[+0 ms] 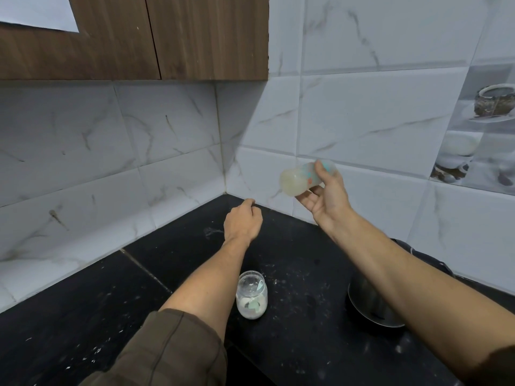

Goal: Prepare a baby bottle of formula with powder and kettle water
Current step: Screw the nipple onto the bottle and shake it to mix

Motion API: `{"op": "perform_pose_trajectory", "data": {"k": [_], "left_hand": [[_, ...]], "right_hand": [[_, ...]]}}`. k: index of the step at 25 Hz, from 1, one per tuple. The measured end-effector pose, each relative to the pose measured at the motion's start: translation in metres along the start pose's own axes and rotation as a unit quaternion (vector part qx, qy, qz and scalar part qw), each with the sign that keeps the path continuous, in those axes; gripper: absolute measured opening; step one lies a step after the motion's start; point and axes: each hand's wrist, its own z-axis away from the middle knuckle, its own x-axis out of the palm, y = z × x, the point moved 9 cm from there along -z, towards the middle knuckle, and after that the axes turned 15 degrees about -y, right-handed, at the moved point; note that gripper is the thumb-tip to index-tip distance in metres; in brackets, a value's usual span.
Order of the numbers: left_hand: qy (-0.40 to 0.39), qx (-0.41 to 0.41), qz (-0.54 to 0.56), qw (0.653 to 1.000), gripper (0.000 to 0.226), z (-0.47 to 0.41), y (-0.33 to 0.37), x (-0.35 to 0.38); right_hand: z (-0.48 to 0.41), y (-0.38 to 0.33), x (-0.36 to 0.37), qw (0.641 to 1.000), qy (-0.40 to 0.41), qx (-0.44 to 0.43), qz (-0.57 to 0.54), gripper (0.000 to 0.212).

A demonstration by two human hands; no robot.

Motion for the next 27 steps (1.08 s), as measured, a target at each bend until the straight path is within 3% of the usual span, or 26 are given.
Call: {"op": "perform_pose_trajectory", "data": {"k": [3, 5, 7, 9, 11, 14, 17, 19, 23, 25, 27], "left_hand": [[-0.003, 0.003, 0.002, 1.0, 0.044, -0.005, -0.001, 0.002], [-0.007, 0.008, -0.006, 1.0, 0.042, -0.007, 0.001, 0.003], [-0.008, 0.011, -0.003, 1.0, 0.041, -0.008, 0.003, 0.004], [0.001, 0.008, 0.0, 1.0, 0.043, -0.007, 0.002, 0.0], [0.003, 0.005, 0.001, 1.0, 0.046, -0.007, -0.001, 0.0], [-0.001, 0.005, -0.003, 1.0, 0.044, -0.009, -0.002, 0.004], [-0.011, 0.009, -0.026, 1.0, 0.036, -0.009, 0.004, 0.007], [-0.008, 0.011, -0.019, 1.0, 0.038, -0.008, 0.006, 0.008], [0.005, -0.001, -0.006, 1.0, 0.045, -0.006, -0.001, 0.004], [0.006, -0.001, -0.006, 1.0, 0.045, -0.007, -0.003, 0.003], [0.004, 0.005, -0.008, 1.0, 0.041, -0.008, 0.0, 0.003]], "right_hand": [[0.006, 0.009, 0.024, 0.984, -0.112, 0.055, 0.13, 0.043], [0.012, 0.016, 0.034, 0.972, -0.157, 0.075, 0.16, 0.053], [0.008, 0.012, 0.031, 0.983, -0.131, 0.042, 0.118, 0.046], [0.0, 0.008, 0.015, 0.999, -0.038, 0.009, 0.018, 0.036], [-0.006, 0.01, -0.001, 0.997, 0.03, 0.002, -0.071, 0.044], [0.0, 0.014, 0.012, 0.997, -0.044, 0.051, 0.036, 0.035], [0.011, 0.023, 0.037, 0.973, -0.155, 0.09, 0.144, 0.047], [0.006, 0.018, 0.031, 0.986, -0.122, 0.056, 0.101, 0.046], [-0.006, 0.012, -0.008, 0.997, 0.052, -0.004, -0.052, 0.049], [-0.001, 0.009, -0.005, 0.999, 0.036, -0.003, 0.003, 0.049], [0.007, 0.015, 0.017, 0.992, -0.057, 0.031, 0.104, 0.051]]}}
